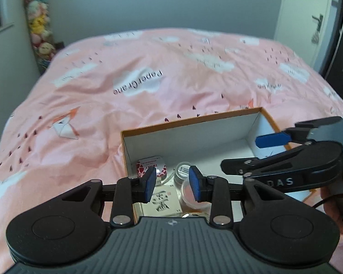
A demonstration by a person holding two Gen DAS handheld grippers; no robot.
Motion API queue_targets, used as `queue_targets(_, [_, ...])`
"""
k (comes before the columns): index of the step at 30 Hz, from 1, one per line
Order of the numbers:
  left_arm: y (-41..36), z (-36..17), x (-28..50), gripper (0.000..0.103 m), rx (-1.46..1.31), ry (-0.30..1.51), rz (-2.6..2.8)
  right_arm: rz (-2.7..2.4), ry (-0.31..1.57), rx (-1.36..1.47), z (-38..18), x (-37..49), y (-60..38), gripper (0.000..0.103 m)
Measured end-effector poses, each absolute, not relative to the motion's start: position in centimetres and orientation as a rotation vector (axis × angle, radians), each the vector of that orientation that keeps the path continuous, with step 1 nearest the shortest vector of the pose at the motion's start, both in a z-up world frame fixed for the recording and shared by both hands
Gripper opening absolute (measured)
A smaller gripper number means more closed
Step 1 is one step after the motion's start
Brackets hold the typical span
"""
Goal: Organize rigid objects
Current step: 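Move both tools back toward the green bottle and pink tube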
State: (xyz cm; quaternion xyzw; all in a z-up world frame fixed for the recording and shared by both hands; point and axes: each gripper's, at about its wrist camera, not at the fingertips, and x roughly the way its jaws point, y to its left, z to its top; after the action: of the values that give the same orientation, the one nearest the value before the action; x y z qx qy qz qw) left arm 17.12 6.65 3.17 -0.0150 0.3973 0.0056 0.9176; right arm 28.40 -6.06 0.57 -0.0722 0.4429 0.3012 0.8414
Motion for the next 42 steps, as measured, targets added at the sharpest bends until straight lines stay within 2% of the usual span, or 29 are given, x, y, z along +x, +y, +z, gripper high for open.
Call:
queue_targets(7, [3.6,3.0,11.4,0.040,-0.058,0.794,0.003,0.589,0.764,-0.287,2.9,20.7,-9.5,0.077])
queue_targets(10, [2.9,2.4,9.5,0.040,-0.102,0.809,-0.005,0.561,0.748,-0.268,3.3,18.3,-11.5,0.077])
queue_targets(14, [1.8,0.7,7.8,0.040,-0.132,0.858,-0.024,0.525,0.795,-0.189,2.8,15.6,-14.2,0.077])
queue_targets(23, [-0.3,-2.6,5.7,0.040,-0.170,0.970,-0.140,0.391,0.913,-0.214,-0.7,10.6,-18.0,0.077])
queue_targets(34, [-1.3,-6.4,4.9,0.040,-0.249,1.138,-0.192,0.341,1.138,-0.069,-5.3,9.9,-20.5,0.076])
queue_targets(37, [-1.0,-6.7,4.8,0.040,-0.276,1.145,-0.206,0.347,1.177,-0.032,-6.2,10.1,-20.7,0.068])
queue_targets(42, [-1.2,-7.1,5.2,0.040,-0.310,1.153,-0.247,0.363,1.201,-0.022,-6.8,10.3,-20.5,0.061])
